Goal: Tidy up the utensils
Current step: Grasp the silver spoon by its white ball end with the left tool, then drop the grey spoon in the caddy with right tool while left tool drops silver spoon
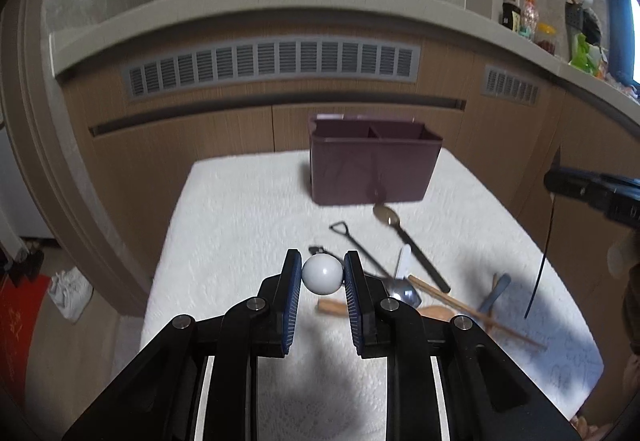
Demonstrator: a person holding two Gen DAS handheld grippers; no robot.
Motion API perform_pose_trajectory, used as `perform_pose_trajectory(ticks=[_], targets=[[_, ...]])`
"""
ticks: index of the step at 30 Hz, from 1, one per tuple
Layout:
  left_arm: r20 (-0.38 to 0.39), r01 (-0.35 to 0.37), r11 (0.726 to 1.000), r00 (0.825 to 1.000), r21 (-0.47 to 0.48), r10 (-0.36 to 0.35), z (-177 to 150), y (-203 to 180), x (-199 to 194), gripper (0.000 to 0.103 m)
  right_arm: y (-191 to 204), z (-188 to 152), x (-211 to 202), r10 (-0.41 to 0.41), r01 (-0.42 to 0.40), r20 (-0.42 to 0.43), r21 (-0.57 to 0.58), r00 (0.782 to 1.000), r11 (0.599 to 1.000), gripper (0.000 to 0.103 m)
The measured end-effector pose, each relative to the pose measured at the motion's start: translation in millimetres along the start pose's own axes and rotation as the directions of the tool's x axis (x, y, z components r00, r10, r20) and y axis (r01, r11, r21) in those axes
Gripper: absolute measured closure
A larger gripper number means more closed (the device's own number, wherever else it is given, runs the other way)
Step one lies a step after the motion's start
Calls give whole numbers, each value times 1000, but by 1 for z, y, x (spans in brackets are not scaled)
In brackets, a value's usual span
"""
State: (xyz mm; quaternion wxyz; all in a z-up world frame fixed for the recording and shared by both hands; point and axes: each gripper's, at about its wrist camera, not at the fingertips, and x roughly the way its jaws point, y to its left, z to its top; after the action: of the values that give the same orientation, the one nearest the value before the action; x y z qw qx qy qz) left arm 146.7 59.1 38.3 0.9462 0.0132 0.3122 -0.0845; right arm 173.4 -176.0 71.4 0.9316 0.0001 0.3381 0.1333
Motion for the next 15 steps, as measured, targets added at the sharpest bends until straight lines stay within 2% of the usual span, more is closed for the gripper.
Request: perform_pose_trajectory(ticks=[10,13,15], targets=[[87,-23,996,996,90,15,27,-19,-33,81,-1,0,-1,-4,4,-10,6,1000,1000,73],[131,-38,993,991,108,24,46,-23,-42,81,-2,9,-5,-6,6,23,4,1000,1000,73],[174,-54,991,984,119,33,65,-25,-48,81,-2,29,-13,-17,18,76,-12,997,1000,73]])
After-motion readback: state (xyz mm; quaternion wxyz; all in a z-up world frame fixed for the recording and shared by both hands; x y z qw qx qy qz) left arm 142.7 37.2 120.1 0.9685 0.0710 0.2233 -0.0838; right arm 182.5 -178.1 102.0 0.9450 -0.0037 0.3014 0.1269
